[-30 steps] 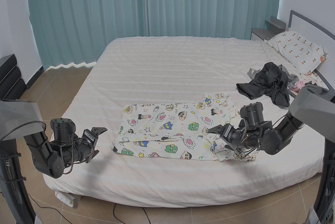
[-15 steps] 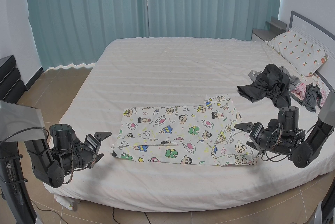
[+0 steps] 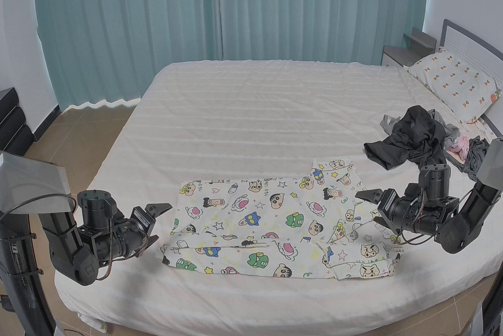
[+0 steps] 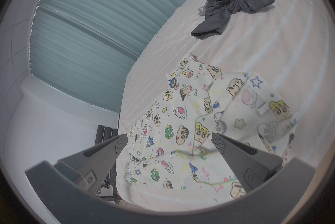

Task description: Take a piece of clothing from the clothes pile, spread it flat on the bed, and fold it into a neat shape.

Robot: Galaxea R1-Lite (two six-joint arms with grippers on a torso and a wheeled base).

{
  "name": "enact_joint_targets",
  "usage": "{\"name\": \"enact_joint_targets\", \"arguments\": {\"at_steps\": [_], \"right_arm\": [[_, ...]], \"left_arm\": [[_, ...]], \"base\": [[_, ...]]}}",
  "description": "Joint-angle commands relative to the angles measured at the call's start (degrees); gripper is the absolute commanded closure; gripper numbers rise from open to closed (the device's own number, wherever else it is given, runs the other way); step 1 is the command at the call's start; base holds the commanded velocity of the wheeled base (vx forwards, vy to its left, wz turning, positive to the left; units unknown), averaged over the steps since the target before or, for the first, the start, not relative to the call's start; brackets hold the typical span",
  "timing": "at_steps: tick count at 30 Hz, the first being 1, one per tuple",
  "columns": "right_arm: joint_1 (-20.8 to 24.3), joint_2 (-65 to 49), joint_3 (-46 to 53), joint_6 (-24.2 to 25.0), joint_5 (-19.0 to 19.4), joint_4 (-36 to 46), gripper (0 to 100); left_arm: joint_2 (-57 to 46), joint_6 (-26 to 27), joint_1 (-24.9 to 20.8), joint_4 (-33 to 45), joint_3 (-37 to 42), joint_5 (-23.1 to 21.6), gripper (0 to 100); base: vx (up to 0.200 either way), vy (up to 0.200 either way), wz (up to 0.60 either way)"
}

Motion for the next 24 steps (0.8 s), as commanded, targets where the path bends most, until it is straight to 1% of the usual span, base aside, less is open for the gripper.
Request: {"name": "enact_joint_targets", "arguments": {"at_steps": [1,2,3,4,5,6,7,8,9,10,11,14,16,17,18,20,24], "right_arm": [[0.3,0.6,0.0,0.0,0.0,0.0,0],[0.6,0.7,0.1,-0.2,0.0,0.0,0],[0.7,0.8,0.1,-0.3,0.0,0.0,0],[0.7,0.9,0.1,-0.3,0.0,-0.1,0],[0.7,0.8,0.1,-0.4,0.0,-0.1,0],[0.7,1.0,0.2,-0.5,0.0,-0.1,0],[0.7,1.0,0.2,-0.6,0.0,-0.1,0],[0.8,1.1,0.2,-0.7,0.0,-0.1,0],[0.9,1.1,0.3,-0.7,0.0,-0.1,0],[1.1,1.3,0.4,-0.7,-0.1,-0.1,0],[1.1,1.3,0.4,-0.7,-0.1,-0.1,0],[1.2,1.5,0.5,-1.1,-0.1,-0.1,0],[1.2,1.5,0.5,-1.2,-0.1,-0.1,0],[1.2,1.6,0.5,-1.2,-0.1,-0.1,0],[1.2,1.7,0.5,-1.2,-0.2,-0.1,0],[1.3,2.2,0.5,-1.7,-0.2,-0.1,0],[1.3,2.7,0.5,-2.9,-0.3,-0.1,0]], "left_arm": [[0.0,3.6,-2.5,-0.5,2.5,0.2,0],[0.0,4.7,-5.1,-0.5,3.1,0.9,0],[-0.1,4.7,-6.5,-0.4,3.2,1.9,0],[-0.1,4.7,-7.7,-0.2,3.1,3.3,0],[-0.1,4.6,-7.9,-0.2,3.1,3.5,0],[0.0,4.6,-10.1,0.1,3.2,5.8,0],[0.1,4.6,-10.5,0.2,3.2,6.3,0],[0.7,4.6,-12.2,0.3,3.3,7.1,0],[0.8,4.6,-12.6,0.3,3.4,7.2,0],[1.8,4.6,-14.1,0.3,3.3,8.0,0],[1.8,4.6,-14.2,0.3,3.3,8.1,0],[5.2,4.9,-17.3,0.2,2.5,11.7,0],[5.9,5.3,-17.9,0.1,2.4,12.8,0],[6.5,6.5,-18.8,0.3,2.0,14.8,0],[6.5,6.7,-18.9,0.3,2.0,14.9,0],[7.7,7.8,-20.1,0.6,1.9,16.5,0],[8.6,9.2,-20.2,1.0,0.2,17.8,0]], "base": [[0.000,0.000,0.00],[0.000,0.000,0.00],[0.000,0.000,0.00],[0.000,0.000,0.00],[0.000,0.000,0.00],[0.000,0.000,0.00],[0.000,0.000,0.00],[0.000,0.000,0.00],[0.000,0.000,0.00],[0.000,0.000,0.00],[0.000,0.000,0.00],[0.000,0.000,0.00],[0.000,0.000,0.00],[0.000,0.000,0.00],[0.000,0.000,0.00],[0.000,0.000,0.00],[0.000,0.000,0.00]]}}
